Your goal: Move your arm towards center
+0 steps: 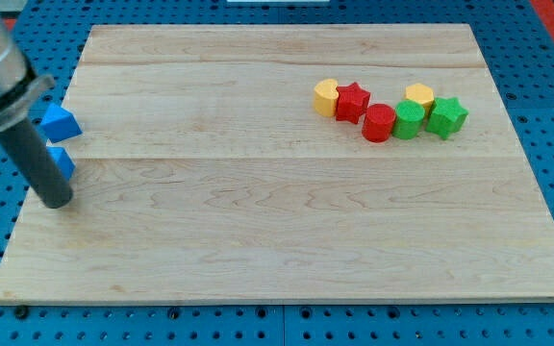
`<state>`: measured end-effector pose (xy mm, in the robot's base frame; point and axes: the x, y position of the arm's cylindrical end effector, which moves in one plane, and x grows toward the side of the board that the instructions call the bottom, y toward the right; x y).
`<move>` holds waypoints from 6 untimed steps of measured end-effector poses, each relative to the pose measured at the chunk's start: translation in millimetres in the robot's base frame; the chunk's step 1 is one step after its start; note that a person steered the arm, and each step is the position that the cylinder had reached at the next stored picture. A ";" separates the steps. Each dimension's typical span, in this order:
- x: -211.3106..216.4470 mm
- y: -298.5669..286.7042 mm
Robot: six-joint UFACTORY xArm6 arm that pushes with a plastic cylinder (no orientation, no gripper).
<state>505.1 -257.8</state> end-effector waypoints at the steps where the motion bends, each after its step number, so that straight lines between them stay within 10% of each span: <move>1: -31.1 -11.7; 6: -58.8 64.1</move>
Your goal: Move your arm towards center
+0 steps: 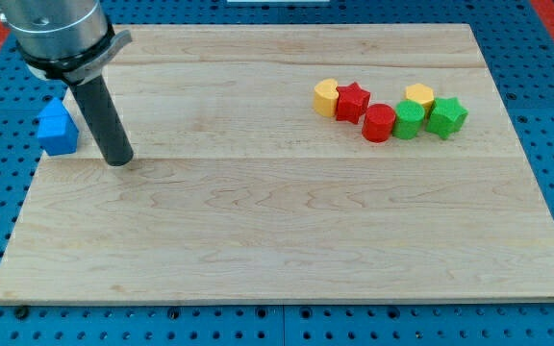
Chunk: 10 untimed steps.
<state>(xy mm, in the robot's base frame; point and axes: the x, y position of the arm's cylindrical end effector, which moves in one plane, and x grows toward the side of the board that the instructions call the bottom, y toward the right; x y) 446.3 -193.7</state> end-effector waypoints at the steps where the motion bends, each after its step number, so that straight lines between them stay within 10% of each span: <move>1: -2.7 39.2; 2: -5.5 142.5; 10: 34.4 176.7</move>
